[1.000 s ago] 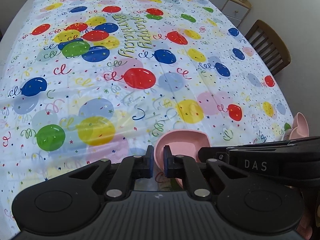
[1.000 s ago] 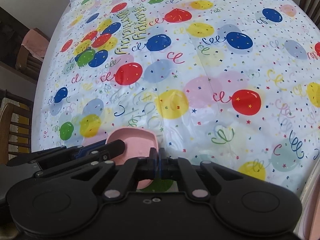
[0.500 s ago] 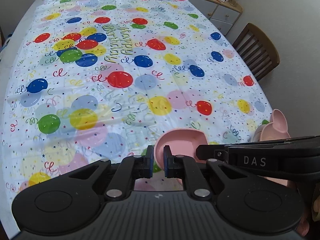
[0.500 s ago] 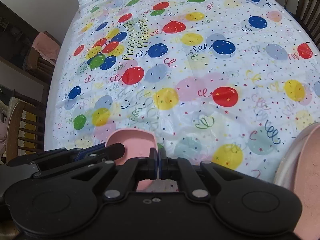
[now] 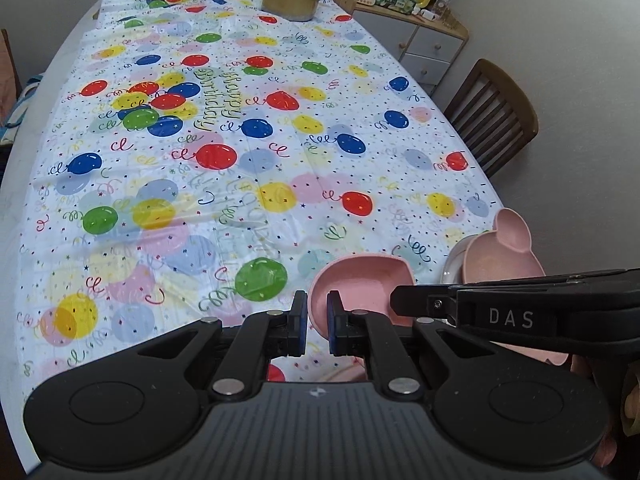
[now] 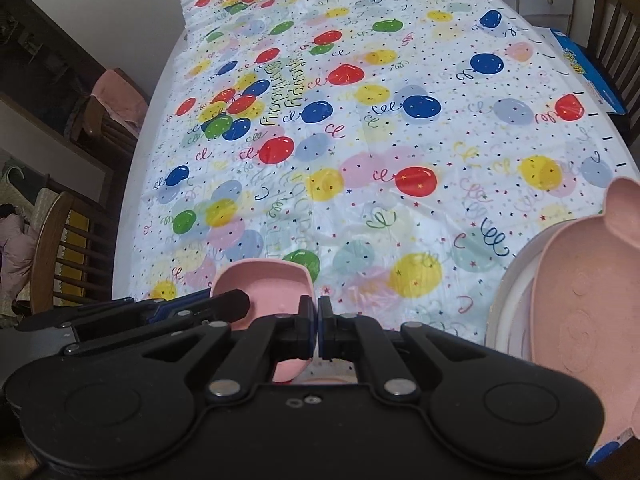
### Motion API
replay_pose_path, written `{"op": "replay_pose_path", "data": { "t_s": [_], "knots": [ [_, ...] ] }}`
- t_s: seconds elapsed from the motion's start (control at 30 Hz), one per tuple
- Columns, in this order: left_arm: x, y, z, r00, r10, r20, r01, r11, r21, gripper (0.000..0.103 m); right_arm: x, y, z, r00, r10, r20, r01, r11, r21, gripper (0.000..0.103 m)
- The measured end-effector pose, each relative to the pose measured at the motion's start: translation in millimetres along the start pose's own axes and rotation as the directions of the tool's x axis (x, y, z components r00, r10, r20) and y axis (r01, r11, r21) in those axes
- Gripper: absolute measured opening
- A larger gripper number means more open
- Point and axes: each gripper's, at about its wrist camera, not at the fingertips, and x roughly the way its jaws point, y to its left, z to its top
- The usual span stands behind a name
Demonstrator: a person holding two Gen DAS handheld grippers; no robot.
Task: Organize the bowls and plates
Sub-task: 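Carry the pink heart dish with the right tool over the pink bowl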
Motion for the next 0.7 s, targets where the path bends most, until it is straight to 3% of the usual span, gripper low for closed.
{"op": "replay_pose_path", "data": {
  "t_s": [0.7],
  "knots": [
    [-14.6, -26.8, -61.6, 0.999, 0.039, -0.029, -0.040, 0.999, -0.016, 0.009, -30.0, -8.2, -58.9, 1.000, 0.011, -0.026, -0.013, 0.998, -0.066, 0.001]
  ]
}}
